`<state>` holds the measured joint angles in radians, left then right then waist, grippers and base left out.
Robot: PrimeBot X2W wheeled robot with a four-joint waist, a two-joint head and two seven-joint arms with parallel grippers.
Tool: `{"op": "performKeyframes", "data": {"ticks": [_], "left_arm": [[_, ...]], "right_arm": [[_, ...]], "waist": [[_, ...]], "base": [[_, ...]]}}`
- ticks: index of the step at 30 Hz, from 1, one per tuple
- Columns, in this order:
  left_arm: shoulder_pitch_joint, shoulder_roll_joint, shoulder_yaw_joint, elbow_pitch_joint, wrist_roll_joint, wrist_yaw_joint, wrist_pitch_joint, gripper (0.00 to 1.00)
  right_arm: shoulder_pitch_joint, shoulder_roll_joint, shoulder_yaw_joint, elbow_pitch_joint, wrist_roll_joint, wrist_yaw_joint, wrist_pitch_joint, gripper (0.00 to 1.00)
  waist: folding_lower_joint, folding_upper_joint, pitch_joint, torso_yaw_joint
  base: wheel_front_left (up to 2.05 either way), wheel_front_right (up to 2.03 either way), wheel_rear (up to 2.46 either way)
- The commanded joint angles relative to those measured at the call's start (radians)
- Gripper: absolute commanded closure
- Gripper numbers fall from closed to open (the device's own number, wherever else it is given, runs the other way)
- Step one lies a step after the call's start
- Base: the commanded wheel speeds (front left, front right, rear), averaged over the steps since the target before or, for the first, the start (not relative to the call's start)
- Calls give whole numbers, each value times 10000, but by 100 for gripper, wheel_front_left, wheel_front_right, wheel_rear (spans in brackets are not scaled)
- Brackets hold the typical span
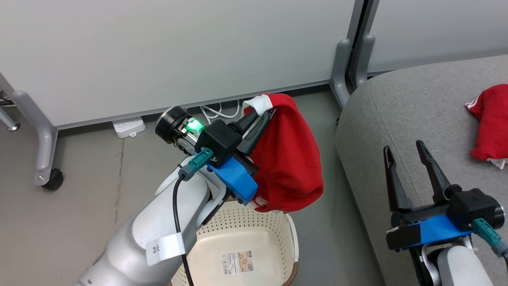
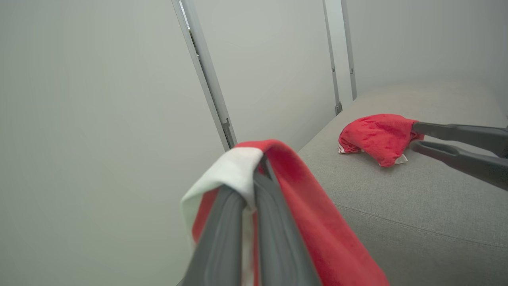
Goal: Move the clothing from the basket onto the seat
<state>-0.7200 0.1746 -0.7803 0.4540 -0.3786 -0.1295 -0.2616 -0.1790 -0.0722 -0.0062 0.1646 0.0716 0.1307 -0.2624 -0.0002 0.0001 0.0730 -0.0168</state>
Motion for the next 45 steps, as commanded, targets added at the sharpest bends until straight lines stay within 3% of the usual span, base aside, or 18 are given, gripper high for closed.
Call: {"op": "performKeyframes", "data": {"ticks": [1,21,27,43,44,45], "left_arm": [[-92,8,22,33,-45,-17,-50,100],[-442,-135,-156,56,50,-17,-50,100],[-602,-280,-231,-49,159,-17,-50,100],[-841,-415,-464,-334,258,-17,-50,100],[-849,-418,-468,-347,259,-17,-50,100],[-853,-416,-465,-360,260,-17,-50,100]], "right_arm": [[81,27,68,-22,60,1,-38,0],[-1997,-158,3091,-23,295,1,-38,0],[-2905,-194,3671,809,57,1,-38,0],[-4017,-39,3792,3673,-291,1,-38,0],[-4045,-23,3805,3770,-241,1,-38,60],[-4084,-11,3821,3832,-214,1,-38,96]], "waist": [[2,-1,2,11],[2,-1,475,188],[2,-1,687,346],[2,-1,1004,631],[2,-1,1007,637],[2,-1,1013,639]], "base": [[0,0,0],[0,0,0],[0,0,0],[0,0,0],[0,0,0],[0,0,0]]}}
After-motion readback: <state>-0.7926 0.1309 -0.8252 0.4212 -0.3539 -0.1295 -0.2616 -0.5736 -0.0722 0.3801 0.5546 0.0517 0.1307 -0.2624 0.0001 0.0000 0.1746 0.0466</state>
